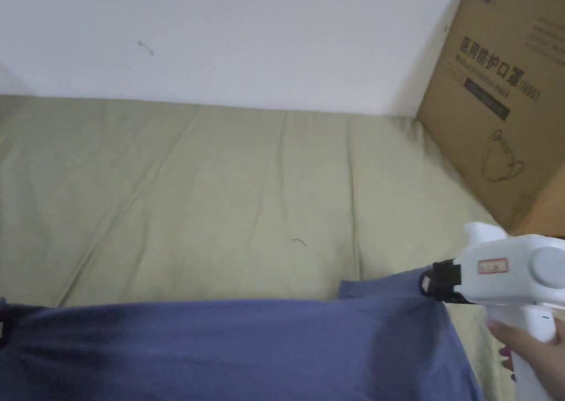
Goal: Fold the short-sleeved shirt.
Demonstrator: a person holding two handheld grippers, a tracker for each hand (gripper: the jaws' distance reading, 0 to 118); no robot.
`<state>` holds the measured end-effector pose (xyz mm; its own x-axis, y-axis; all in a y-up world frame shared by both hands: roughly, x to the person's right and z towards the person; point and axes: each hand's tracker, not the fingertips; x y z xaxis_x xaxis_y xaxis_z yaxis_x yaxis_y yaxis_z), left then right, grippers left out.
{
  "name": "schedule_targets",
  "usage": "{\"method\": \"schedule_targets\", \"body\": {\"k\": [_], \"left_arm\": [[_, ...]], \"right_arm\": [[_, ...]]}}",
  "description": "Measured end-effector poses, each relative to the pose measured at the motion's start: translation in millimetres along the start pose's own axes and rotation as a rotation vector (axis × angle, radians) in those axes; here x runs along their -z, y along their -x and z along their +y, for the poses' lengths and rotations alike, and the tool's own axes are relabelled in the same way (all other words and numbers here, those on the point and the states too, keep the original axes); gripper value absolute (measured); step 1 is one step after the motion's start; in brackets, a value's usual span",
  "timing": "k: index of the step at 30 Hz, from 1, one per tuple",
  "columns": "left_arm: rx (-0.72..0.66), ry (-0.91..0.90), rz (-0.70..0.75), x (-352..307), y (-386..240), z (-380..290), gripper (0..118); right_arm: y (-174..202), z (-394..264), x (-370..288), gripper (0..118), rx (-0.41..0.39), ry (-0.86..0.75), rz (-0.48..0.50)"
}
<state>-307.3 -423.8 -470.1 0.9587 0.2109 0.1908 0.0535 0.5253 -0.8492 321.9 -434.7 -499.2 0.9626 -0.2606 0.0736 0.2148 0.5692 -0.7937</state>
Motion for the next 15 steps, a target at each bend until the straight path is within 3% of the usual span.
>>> {"method": "schedule_targets", "body": {"k": [3, 7, 15], "left_arm": [[-0.006, -0.02, -0.017, -27, 1, -17, 1], [-0.031, 0.001, -0.064, -53, -3, -56, 1], [-0.131, 0.183, -0.081, -30, -4, -169, 2]], "right_arm": [[-23, -23, -59, 0, 0.068, -0.023, 0.042], [-31, -88, -113, 0, 0.094, 0.015, 0.058], [-55, -209, -93, 0, 0.195, 0.238, -0.05]]}}
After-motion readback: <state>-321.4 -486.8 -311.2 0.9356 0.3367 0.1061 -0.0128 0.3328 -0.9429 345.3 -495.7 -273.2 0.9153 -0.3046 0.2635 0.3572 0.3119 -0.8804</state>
